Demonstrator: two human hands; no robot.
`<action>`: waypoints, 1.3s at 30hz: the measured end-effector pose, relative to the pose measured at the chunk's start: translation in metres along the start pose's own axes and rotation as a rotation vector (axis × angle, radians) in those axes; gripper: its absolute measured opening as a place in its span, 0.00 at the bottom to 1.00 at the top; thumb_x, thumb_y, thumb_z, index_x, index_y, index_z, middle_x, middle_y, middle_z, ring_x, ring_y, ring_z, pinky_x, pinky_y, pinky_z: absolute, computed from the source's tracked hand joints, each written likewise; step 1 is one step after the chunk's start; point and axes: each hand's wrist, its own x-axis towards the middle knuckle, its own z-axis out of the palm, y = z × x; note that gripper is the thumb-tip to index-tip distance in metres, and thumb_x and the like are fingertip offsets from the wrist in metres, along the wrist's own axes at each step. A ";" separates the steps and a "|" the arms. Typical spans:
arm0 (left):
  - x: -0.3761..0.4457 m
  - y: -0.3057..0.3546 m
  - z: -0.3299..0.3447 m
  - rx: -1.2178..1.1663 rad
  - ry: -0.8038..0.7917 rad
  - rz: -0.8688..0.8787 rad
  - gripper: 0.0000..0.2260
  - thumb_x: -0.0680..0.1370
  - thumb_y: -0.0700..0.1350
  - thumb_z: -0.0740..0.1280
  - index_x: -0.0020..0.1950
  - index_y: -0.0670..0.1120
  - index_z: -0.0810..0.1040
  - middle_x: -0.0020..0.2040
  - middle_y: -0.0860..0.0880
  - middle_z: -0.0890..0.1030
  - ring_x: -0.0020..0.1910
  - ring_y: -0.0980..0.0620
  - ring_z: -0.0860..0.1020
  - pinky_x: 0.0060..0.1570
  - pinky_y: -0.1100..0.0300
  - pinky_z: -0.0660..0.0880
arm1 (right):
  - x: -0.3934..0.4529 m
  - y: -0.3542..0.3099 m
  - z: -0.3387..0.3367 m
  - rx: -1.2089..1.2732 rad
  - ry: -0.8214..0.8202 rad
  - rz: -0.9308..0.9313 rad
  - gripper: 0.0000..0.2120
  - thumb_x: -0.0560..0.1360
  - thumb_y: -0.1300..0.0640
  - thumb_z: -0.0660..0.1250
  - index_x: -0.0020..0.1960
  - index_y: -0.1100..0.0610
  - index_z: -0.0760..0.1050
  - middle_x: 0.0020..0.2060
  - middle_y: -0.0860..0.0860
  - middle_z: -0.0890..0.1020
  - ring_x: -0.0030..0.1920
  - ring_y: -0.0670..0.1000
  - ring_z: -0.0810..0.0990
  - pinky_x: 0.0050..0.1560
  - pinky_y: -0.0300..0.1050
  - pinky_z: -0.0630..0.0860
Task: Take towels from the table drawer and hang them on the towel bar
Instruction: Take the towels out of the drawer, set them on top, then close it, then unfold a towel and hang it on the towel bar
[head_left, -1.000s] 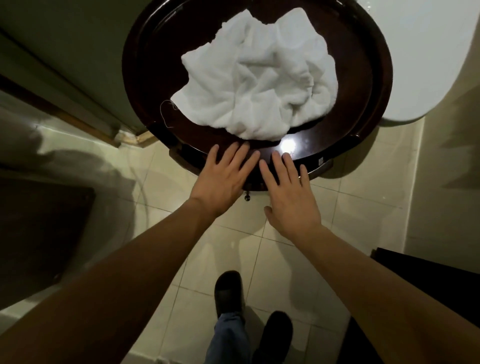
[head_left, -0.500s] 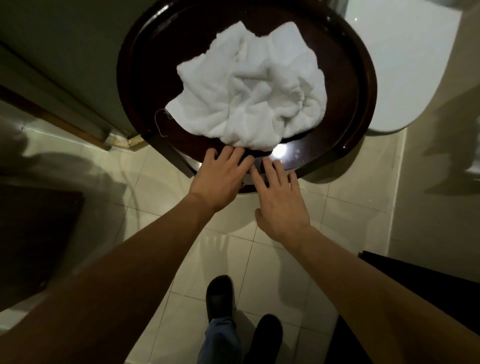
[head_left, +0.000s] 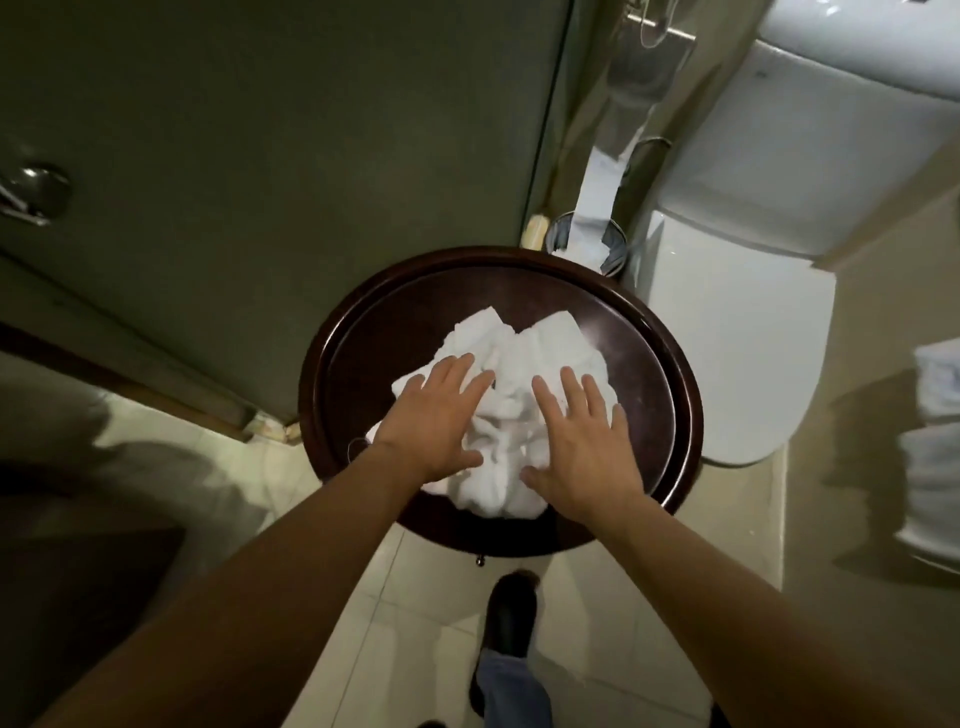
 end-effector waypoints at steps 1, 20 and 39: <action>0.013 -0.002 0.003 0.011 -0.068 -0.015 0.49 0.69 0.64 0.71 0.81 0.52 0.48 0.82 0.44 0.47 0.80 0.43 0.49 0.74 0.41 0.59 | 0.015 0.007 -0.001 -0.004 -0.040 -0.001 0.51 0.73 0.34 0.67 0.81 0.47 0.38 0.82 0.56 0.42 0.81 0.62 0.41 0.75 0.67 0.53; 0.088 -0.013 0.018 -0.040 -0.264 -0.086 0.26 0.78 0.49 0.65 0.75 0.51 0.63 0.76 0.48 0.61 0.69 0.42 0.63 0.56 0.49 0.72 | 0.121 0.010 -0.001 0.219 -0.290 -0.058 0.29 0.73 0.42 0.68 0.71 0.46 0.66 0.62 0.52 0.73 0.59 0.55 0.73 0.56 0.52 0.77; -0.272 -0.222 -0.187 -0.014 0.201 -0.807 0.21 0.72 0.51 0.68 0.65 0.52 0.72 0.64 0.49 0.71 0.59 0.44 0.69 0.44 0.49 0.75 | 0.054 -0.388 -0.226 0.042 -0.061 -0.855 0.28 0.74 0.48 0.65 0.73 0.43 0.63 0.69 0.50 0.69 0.66 0.56 0.69 0.65 0.52 0.69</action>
